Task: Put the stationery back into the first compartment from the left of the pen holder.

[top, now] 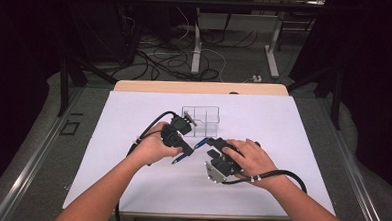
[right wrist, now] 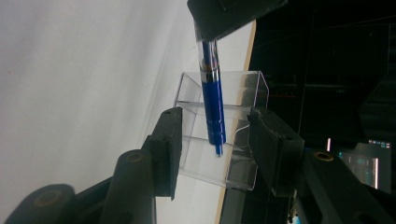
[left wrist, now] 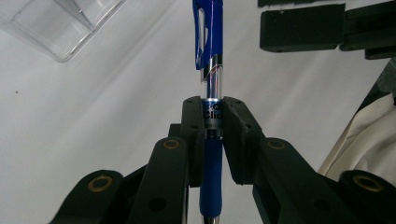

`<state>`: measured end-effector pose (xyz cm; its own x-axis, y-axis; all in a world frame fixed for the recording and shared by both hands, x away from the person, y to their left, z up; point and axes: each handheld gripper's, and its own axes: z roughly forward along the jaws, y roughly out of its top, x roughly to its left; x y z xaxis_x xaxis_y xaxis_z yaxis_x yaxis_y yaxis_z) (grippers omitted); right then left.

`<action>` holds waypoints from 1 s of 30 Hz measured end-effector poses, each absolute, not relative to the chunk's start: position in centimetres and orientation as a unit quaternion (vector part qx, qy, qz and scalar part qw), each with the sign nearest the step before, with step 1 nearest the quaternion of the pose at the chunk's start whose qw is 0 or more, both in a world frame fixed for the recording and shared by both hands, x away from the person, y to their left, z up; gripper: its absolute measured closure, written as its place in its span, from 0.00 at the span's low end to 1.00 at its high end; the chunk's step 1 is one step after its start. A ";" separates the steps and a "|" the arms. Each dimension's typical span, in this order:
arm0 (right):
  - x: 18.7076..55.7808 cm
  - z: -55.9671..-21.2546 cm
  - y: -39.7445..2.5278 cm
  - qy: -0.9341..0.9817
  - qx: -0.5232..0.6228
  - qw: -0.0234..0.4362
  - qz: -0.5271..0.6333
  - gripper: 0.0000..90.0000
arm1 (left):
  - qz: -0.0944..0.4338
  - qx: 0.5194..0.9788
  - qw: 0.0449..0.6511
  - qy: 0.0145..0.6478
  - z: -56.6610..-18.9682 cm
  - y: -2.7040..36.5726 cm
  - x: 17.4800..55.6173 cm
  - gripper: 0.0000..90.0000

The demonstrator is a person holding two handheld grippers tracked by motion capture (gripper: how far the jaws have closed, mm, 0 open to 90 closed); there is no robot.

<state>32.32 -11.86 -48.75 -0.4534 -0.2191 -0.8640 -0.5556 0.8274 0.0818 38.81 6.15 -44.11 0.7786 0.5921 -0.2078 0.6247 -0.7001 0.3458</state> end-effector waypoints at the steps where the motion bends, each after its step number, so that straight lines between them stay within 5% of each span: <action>1: 32.2 -48.9 -11.7 0.831 -0.237 0.472 0.177 0.63 | -0.040 0.922 0.201 0.328 -44.1 6.0 38.8 0.88; 30: 32.3 -50.2 -10.2 0.817 -0.298 0.478 0.126 0.84 | -0.052 0.929 0.201 0.306 -43.8 4.1 38.2 0.88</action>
<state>32.25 -10.24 -50.19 -0.3657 -0.3659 -0.8558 -0.6076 0.7904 -0.0782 38.21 4.08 -43.80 0.8079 0.5471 -0.2192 0.5888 -0.7324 0.3419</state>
